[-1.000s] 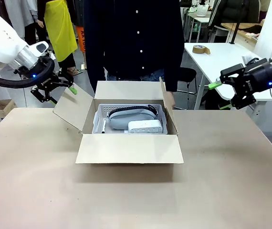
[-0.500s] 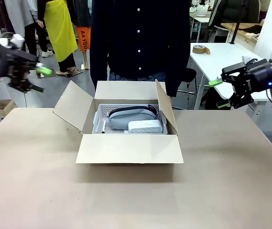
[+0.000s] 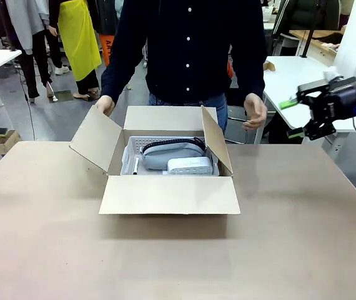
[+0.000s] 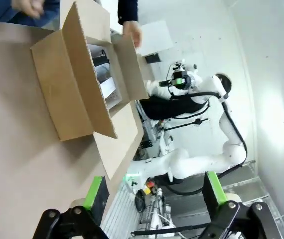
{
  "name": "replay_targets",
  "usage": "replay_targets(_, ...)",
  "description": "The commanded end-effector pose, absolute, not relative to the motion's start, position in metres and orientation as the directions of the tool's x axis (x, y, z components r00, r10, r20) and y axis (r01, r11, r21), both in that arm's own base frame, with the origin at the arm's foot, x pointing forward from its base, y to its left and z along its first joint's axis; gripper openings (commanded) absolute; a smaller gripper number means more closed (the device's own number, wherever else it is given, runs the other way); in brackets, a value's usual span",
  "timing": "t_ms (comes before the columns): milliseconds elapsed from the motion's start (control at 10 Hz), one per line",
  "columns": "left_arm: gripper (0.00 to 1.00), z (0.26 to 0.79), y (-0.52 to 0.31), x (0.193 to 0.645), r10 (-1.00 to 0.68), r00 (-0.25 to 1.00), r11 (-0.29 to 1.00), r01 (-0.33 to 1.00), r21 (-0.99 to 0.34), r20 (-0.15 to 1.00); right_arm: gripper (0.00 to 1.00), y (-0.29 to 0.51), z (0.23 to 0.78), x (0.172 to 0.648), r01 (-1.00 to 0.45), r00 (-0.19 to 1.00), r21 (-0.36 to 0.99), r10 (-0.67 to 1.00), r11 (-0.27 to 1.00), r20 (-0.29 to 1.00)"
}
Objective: Pack the gift set into the box.
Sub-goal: Lift both hands away from the flaps of the Package Box, then press and hold the closed box until the human finishes sealing it.
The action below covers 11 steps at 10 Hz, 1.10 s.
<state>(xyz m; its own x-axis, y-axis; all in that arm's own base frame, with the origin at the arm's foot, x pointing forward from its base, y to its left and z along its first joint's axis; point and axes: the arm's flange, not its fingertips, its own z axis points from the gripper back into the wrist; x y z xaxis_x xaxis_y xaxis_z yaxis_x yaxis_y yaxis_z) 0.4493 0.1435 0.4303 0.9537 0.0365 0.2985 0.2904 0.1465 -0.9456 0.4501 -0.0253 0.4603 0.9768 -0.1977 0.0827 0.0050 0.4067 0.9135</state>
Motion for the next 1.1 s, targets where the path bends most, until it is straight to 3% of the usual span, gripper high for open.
replay_targets(0,1.0,0.45,0.12,0.458,-0.024,0.946,0.225,0.32,-0.92,0.323,1.0,-0.063,0.438,0.443,0.022,0.949,0.982,-0.313,0.186,0.038)
replay_targets(100,1.0,0.45,0.12,0.458,-0.024,0.946,0.225,0.32,-0.92,0.323,1.0,-0.052,0.433,0.452,0.173,0.926,0.939,-0.374,0.298,-0.052)
replay_targets(200,1.0,0.45,0.12,0.458,-0.024,0.946,0.225,0.32,-0.92,0.323,1.0,-0.052,0.453,0.445,0.036,0.962,0.951,-0.267,0.308,0.05)
replay_targets(1000,1.0,0.45,0.12,0.458,-0.024,0.946,0.225,0.32,-0.92,0.323,1.0,-0.052,0.453,0.445,0.036,0.962,0.951,-0.267,0.308,0.05)
